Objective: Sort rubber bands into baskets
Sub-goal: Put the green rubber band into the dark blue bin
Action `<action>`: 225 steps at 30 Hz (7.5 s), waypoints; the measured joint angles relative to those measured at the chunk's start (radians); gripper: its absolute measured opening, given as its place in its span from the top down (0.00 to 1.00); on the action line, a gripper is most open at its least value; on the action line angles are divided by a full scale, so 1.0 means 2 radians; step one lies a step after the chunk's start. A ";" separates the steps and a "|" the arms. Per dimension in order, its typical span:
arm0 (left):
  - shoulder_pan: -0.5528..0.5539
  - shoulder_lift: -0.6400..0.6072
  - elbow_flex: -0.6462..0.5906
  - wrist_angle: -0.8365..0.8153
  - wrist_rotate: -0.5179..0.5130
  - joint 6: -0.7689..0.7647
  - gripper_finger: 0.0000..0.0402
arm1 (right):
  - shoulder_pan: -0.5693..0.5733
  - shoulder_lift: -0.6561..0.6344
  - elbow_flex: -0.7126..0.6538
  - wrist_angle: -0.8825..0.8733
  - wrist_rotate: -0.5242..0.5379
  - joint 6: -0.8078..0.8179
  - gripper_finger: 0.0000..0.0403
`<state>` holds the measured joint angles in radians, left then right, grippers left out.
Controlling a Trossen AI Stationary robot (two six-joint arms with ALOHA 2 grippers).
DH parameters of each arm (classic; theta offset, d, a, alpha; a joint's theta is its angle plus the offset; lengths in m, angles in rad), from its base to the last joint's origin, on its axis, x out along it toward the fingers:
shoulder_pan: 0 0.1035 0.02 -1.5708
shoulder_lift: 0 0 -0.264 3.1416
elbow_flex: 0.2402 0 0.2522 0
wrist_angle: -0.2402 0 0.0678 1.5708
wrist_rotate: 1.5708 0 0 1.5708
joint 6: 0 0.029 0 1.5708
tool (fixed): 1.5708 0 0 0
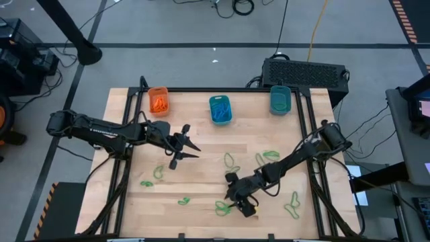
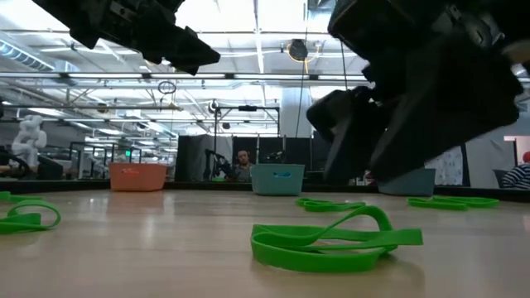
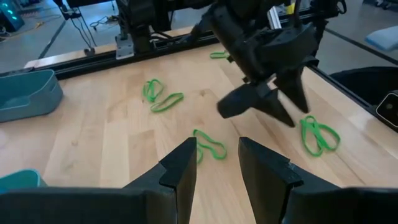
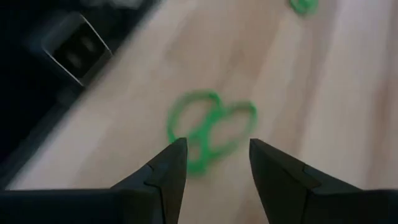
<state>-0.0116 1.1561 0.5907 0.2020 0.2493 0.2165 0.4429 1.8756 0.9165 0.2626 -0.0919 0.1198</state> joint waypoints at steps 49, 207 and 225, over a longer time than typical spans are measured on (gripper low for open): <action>-0.001 0.000 0.000 0.000 -0.002 -0.012 0.68 | -0.031 -0.142 0.000 -0.041 -0.016 0.150 1.00; 0.152 -0.146 -0.102 -0.179 -0.013 -0.080 0.68 | -0.167 0.018 0.122 -0.390 0.154 0.208 0.64; 0.152 -0.146 -0.102 -0.179 -0.013 -0.080 0.68 | -0.172 0.009 0.093 -0.345 0.133 0.209 0.98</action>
<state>0.2920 0.8631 0.3862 -0.1570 0.2241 0.0574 0.0992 1.8934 1.1025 -0.4267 0.1745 0.5386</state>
